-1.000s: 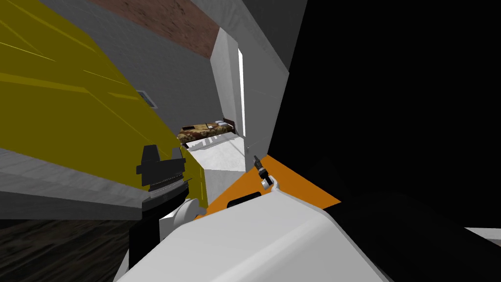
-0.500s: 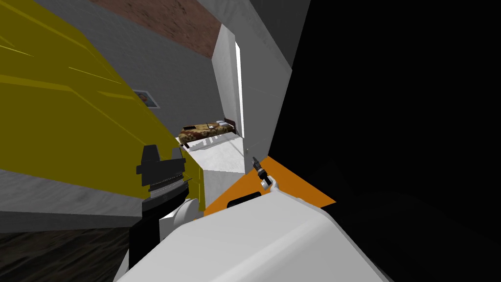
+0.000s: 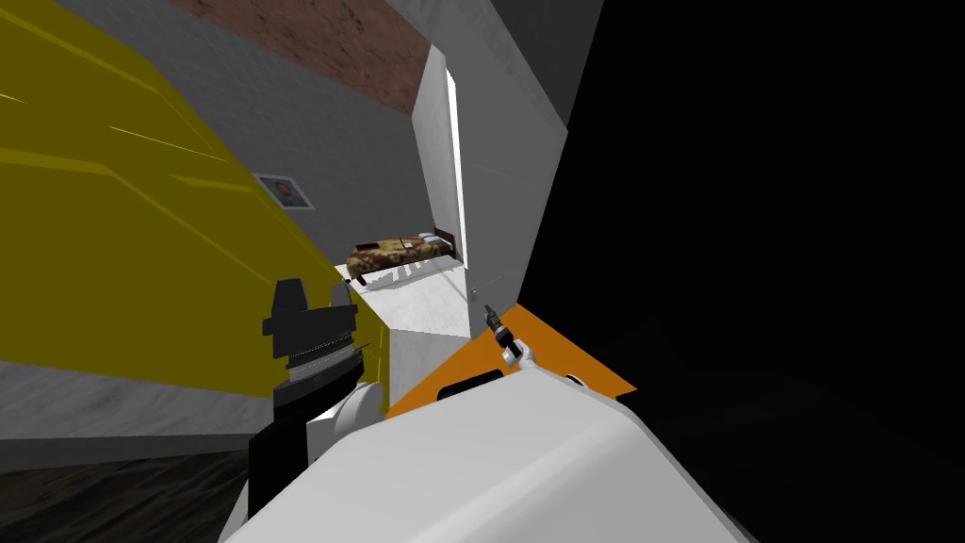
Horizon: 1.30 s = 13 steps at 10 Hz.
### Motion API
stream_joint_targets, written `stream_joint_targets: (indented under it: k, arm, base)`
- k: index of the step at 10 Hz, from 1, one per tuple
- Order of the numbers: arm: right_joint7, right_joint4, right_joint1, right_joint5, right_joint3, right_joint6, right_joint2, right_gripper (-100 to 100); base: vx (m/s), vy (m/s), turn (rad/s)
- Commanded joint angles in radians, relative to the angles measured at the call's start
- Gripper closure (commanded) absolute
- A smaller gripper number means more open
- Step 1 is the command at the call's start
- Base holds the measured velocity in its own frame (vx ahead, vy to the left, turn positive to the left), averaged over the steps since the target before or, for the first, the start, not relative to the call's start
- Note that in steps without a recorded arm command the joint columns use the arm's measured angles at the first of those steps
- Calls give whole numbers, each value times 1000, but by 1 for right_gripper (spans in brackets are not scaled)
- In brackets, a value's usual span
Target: Push the door open
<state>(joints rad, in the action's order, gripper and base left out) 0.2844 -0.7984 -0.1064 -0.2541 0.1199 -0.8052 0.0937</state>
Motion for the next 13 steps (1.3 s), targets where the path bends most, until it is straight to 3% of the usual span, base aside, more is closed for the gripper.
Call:
stream_joint_targets:
  k: [1, 7, 10, 13]
  arm:
    - [5, 34, -12, -9, 3, -10, -2, -100]
    - [25, 178, -71, -46, 12, -48, -12, -100]
    - [26, 181, -72, -48, 13, -47, -13, -100]
    - [15, 190, -74, -41, 6, -48, -17, -100]
  base:
    - [90, -103, 44]
    - [99, -93, 47]
    - [48, -44, 14]
    - [157, 59, 28]
